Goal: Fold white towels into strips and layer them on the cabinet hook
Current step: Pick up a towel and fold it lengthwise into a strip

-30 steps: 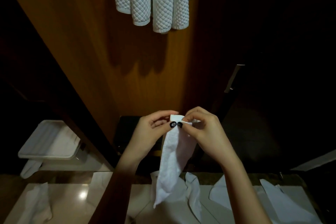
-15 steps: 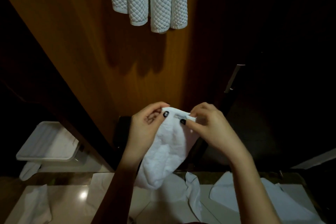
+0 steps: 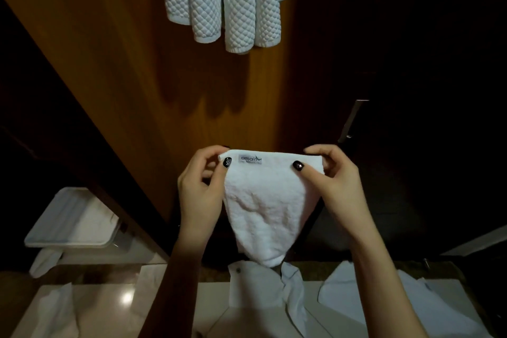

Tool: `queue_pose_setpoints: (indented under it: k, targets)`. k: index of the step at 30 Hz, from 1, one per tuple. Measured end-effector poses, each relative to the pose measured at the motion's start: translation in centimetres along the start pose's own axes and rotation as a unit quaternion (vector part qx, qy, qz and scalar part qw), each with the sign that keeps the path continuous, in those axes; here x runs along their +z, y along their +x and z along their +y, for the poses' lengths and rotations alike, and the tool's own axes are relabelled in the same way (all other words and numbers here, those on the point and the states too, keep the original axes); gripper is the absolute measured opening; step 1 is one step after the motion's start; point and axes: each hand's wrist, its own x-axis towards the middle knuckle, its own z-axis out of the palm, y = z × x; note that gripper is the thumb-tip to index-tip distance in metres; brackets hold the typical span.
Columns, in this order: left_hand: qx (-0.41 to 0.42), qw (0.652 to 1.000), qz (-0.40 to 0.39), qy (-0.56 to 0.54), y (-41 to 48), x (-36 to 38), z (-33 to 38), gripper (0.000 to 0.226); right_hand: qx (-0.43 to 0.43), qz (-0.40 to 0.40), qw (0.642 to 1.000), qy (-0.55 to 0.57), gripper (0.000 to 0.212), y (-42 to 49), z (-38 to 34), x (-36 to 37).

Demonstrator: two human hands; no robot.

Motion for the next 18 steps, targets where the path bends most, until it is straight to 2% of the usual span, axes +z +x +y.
queue_pose_setpoints:
  k: [3,6,8,12,15,18]
  targets:
    - [-0.029,0.999,-0.010,-0.015,0.5,0.0,0.1,0.037,0.062,-0.032,0.996,0.064,0.008,0.2,0.0,-0.4]
    - [-0.081,0.992,-0.034,-0.093,0.6,0.0,0.2,0.028,0.069,-0.070,0.993,0.073,0.009,0.3,-0.1,-0.7]
    - [-0.117,0.984,-0.053,-0.121,0.7,0.0,0.1,0.020,0.045,-0.057,0.997,0.010,0.016,0.5,0.1,-0.8]
    - [-0.212,0.951,-0.056,-0.221,0.7,0.3,-0.2,0.015,-0.007,0.025,0.988,-0.153,0.021,0.6,0.7,-0.2]
    - [-0.236,0.938,-0.041,-0.250,0.1,1.6,-0.3,0.012,-0.023,0.079,0.979,-0.188,0.022,0.3,1.0,0.9]
    - [-0.230,0.941,0.005,-0.249,-0.9,3.2,-0.1,0.016,-0.037,0.087,0.973,-0.211,0.015,-0.2,1.0,1.7]
